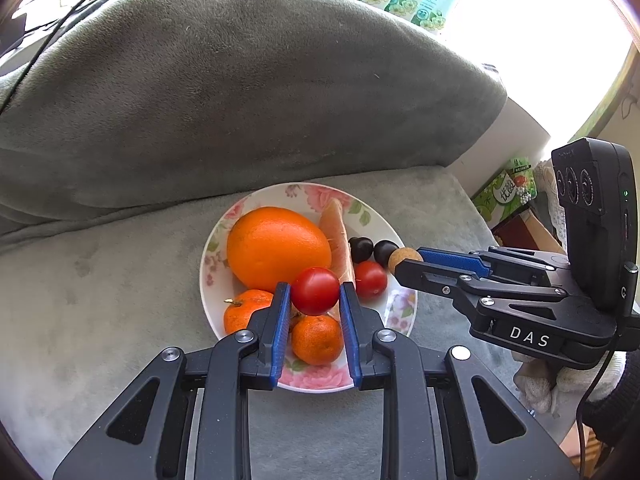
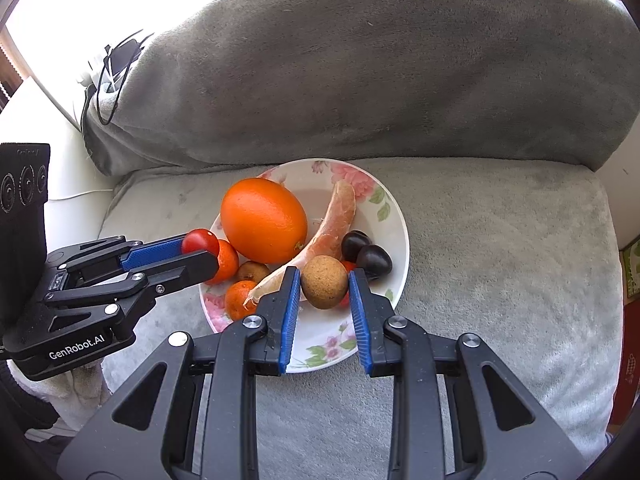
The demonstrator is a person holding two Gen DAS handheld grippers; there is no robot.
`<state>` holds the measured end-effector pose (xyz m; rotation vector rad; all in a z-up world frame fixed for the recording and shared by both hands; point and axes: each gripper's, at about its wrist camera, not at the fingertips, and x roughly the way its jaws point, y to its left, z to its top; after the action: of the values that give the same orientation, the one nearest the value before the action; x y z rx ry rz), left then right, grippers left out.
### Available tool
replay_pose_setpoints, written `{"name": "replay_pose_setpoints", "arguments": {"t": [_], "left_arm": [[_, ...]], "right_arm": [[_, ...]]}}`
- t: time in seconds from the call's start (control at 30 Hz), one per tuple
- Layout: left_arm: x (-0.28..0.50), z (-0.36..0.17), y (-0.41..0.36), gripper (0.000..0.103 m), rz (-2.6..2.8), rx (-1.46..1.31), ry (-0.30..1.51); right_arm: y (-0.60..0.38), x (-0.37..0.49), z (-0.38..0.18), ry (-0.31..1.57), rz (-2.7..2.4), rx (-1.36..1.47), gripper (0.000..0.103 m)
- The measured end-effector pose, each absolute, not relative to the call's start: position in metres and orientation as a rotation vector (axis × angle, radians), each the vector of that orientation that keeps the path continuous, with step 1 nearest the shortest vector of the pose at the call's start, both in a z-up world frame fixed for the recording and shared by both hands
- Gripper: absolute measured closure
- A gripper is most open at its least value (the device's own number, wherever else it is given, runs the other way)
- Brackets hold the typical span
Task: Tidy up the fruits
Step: 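Open both grippers to drop the tomato and brown fruit into the plate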
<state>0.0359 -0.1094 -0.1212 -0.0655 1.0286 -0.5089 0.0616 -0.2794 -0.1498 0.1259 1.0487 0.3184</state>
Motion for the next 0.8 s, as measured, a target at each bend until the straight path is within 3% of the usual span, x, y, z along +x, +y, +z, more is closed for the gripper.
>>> {"name": "replay_pose_setpoints", "arguments": {"t": [0.3, 0.4, 0.53, 0.6, 0.7, 0.8], "left_arm": [[0.035, -0.122, -0.109, 0.08, -0.501, -0.063, 1.03], [0.034, -0.122, -0.109, 0.074, -0.495, -0.062, 1.033], [0.034, -0.122, -0.108, 0.074, -0.485, -0.062, 1.03], [0.033, -0.121, -0.106, 0.072, -0.481, -0.064, 1.028], [0.032, -0.12, -0.104, 0.061, -0.472, -0.063, 1.025], [0.03, -0.118, -0.102, 0.054, -0.465, -0.066, 1.015]], "right_arm": [[-0.281, 0.061, -0.15, 1.047, 0.305, 0.125, 0.077], [-0.282, 0.06, -0.149, 1.05, 0.296, 0.126, 0.076], [-0.285, 0.058, -0.147, 1.038, 0.276, 0.133, 0.06], [-0.287, 0.057, -0.146, 1.037, 0.268, 0.137, 0.059], [-0.29, 0.056, -0.145, 1.033, 0.249, 0.132, 0.048], [-0.292, 0.055, -0.143, 1.03, 0.238, 0.128, 0.045]]}}
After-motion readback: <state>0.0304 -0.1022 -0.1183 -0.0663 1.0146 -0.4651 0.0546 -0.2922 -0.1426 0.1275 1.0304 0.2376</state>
